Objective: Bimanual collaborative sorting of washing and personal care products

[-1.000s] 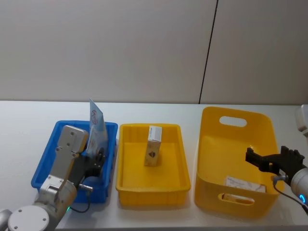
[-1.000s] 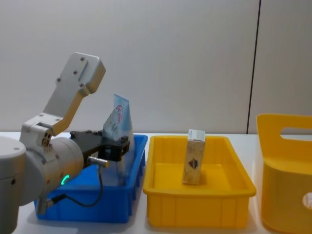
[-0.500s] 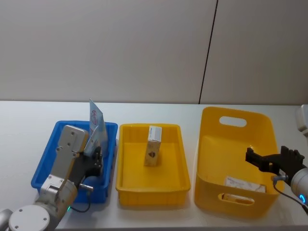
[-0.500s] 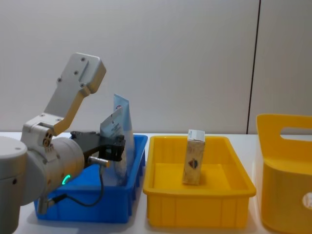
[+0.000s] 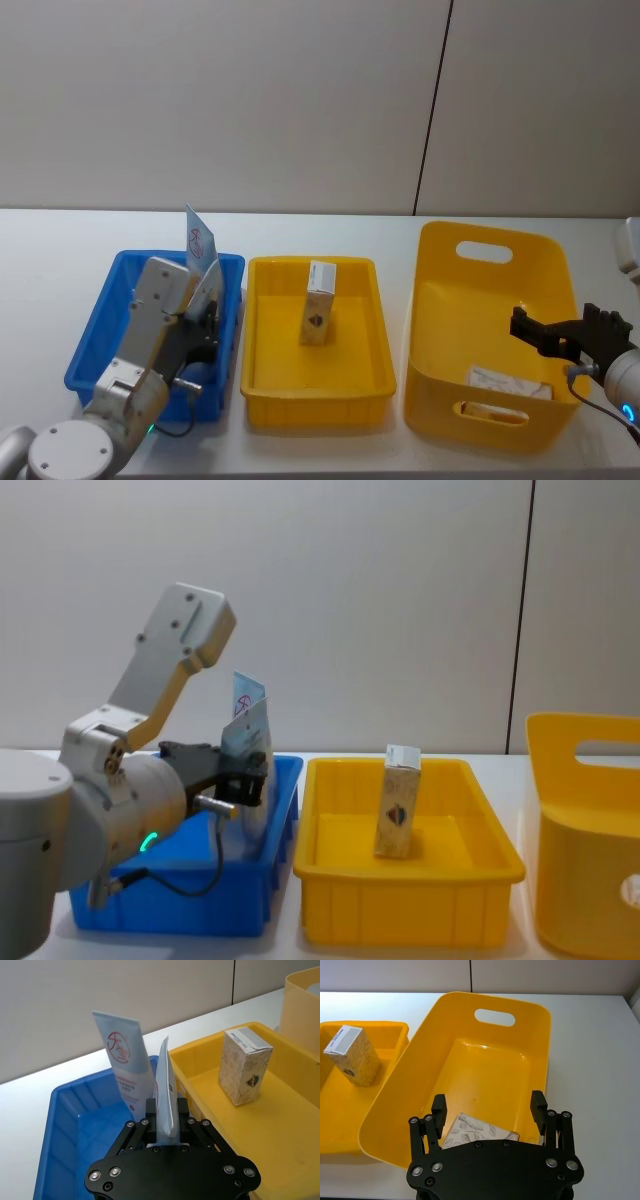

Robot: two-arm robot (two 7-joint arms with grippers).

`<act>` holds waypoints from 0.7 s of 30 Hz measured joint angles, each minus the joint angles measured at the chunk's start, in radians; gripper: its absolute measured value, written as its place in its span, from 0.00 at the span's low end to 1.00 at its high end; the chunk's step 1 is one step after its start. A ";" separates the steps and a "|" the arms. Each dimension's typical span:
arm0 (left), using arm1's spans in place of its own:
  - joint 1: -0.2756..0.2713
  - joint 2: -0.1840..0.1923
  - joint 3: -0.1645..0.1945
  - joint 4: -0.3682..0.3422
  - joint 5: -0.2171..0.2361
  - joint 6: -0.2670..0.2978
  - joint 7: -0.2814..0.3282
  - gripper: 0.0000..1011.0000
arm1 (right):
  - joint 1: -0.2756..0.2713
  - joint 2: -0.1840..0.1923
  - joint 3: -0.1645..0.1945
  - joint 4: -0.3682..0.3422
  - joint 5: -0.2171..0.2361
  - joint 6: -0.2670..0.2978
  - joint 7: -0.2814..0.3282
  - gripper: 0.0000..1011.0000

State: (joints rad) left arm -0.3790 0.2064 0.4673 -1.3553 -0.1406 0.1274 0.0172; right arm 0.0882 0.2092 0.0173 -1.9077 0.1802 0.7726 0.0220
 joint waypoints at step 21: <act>-0.023 -0.001 0.032 -0.049 0.084 0.042 0.019 0.21 | 0.000 0.000 0.000 0.000 0.000 0.000 0.000 0.99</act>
State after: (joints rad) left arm -0.4017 0.2054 0.4995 -1.4044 -0.0561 0.1696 0.0363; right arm 0.0882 0.2092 0.0173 -1.9077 0.1802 0.7727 0.0219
